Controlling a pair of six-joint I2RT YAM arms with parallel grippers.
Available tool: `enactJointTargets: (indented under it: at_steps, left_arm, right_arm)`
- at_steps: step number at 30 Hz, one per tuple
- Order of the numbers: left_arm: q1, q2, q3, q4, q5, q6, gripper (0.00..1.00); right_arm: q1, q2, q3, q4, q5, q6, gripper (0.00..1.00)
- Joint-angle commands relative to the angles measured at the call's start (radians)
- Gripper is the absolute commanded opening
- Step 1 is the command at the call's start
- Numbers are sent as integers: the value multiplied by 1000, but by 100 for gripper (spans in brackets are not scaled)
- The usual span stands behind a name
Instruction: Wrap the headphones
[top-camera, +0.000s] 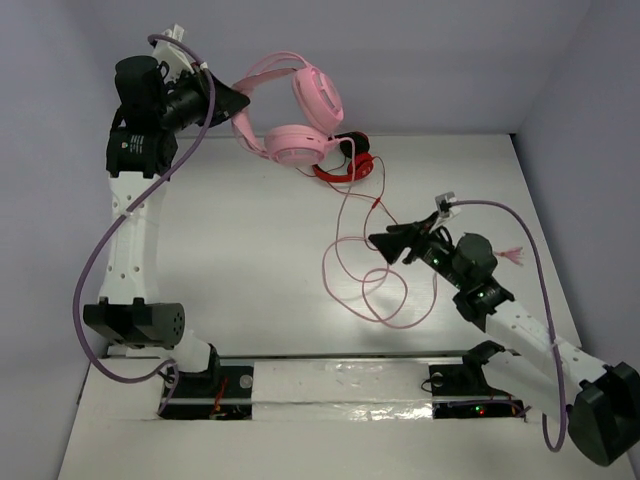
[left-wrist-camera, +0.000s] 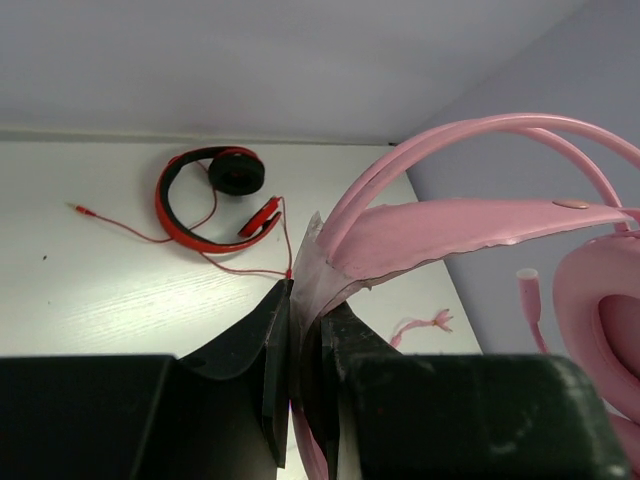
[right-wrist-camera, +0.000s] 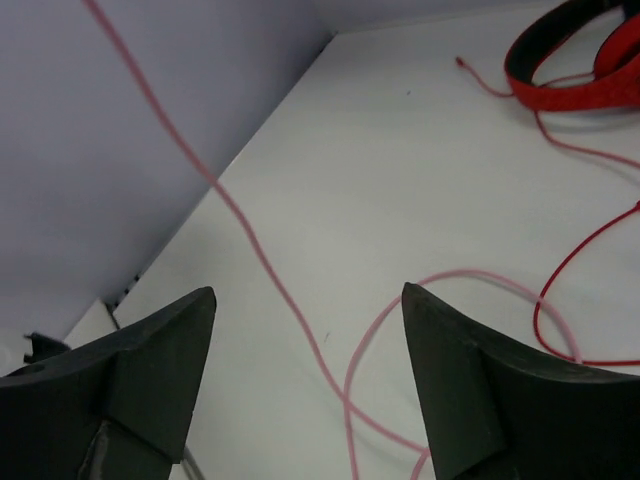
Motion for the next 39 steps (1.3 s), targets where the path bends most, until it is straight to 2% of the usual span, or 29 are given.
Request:
enactJointTargets:
  at_steps: [1,4,12,17,22,28,36,37,39]
  left_arm:
    - [15,-11,-4,104,54,-69,0]
    - [15,-15,0,117,75,-91,0]
    - [24,2,80,90,103,-105,0]
    - [24,-14,54,97,114,-109,0]
    - [24,-27,43,114,121,-120,0]
    - [35,-3,108,105,135,-135,0]
    - [116,16,163,189,218,-243,0]
    - [116,16,158,202,224,-247,0]
    - [127,14,154,205,230,-249,0]
  right_arm:
    - [25,13,-25,10,-91,16,82]
    - [62,113,27,-10,-74,-21,88]
    - [180,381,120,-1,-146,-106,87]
    - [191,394,85,34,55,-98,86]
    - [191,406,99,22,95,-109,86]
    - [191,487,116,-13,61,-106,80]
    - [191,469,82,0,41,-72,76]
    - [191,484,85,5,41,-72,74]
    - [191,496,97,-6,37,-78,62]
